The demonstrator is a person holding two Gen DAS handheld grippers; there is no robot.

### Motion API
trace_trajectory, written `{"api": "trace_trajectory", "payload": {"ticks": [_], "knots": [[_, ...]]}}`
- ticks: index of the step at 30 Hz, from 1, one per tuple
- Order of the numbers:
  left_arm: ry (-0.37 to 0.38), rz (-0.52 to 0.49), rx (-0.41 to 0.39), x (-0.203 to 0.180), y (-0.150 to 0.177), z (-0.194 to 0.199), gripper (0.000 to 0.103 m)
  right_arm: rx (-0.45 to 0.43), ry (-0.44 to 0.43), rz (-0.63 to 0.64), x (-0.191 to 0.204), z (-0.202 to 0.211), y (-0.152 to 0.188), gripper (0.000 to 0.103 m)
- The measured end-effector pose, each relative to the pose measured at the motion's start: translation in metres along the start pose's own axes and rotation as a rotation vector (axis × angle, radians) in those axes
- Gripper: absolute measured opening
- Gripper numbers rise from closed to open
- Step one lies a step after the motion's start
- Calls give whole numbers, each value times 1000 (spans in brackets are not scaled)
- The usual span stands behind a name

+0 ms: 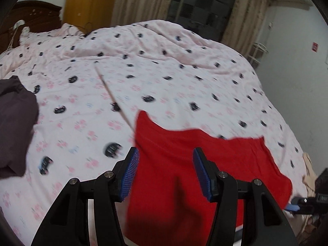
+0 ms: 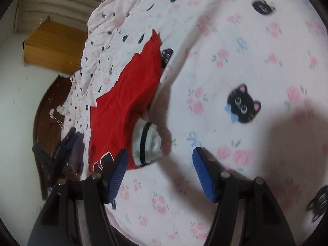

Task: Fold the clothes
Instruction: 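Grasp the white-trimmed folded edge with both grippers and fold it over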

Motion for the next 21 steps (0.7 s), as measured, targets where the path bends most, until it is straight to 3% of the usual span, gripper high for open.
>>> {"api": "trace_trajectory", "payload": {"ticks": [3, 6, 10, 15, 18, 20, 21], "knots": [[27, 1, 12, -22, 14, 2, 49, -18, -47, -22, 9, -3, 3, 73], [48, 20, 22, -40, 27, 4, 49, -4, -109, -65, 21, -13, 6, 73], [47, 31, 42, -52, 44, -2, 49, -23, -106, -150, 28, -31, 4, 73], [77, 62, 86, -66, 66, -11, 49, -113, -93, -269, 27, -41, -6, 73], [59, 20, 96, -74, 76, -16, 49, -169, -76, -323, 23, -42, -10, 73], [16, -34, 108, -78, 85, -21, 51, -190, -42, -326, 23, -43, -10, 64], [-6, -62, 114, -81, 89, -24, 51, -193, -8, -308, 21, -42, -9, 52]]}}
Point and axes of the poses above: each gripper's, at about its wrist camera, not at the fingertips, and z roughly against the way its jaws point, x to its left, y to its underside, the point moved 10 cm from there along -z, roughly the way its jaws point, and after that the axes turned 7 degrees about x, right-handed, at the moved point
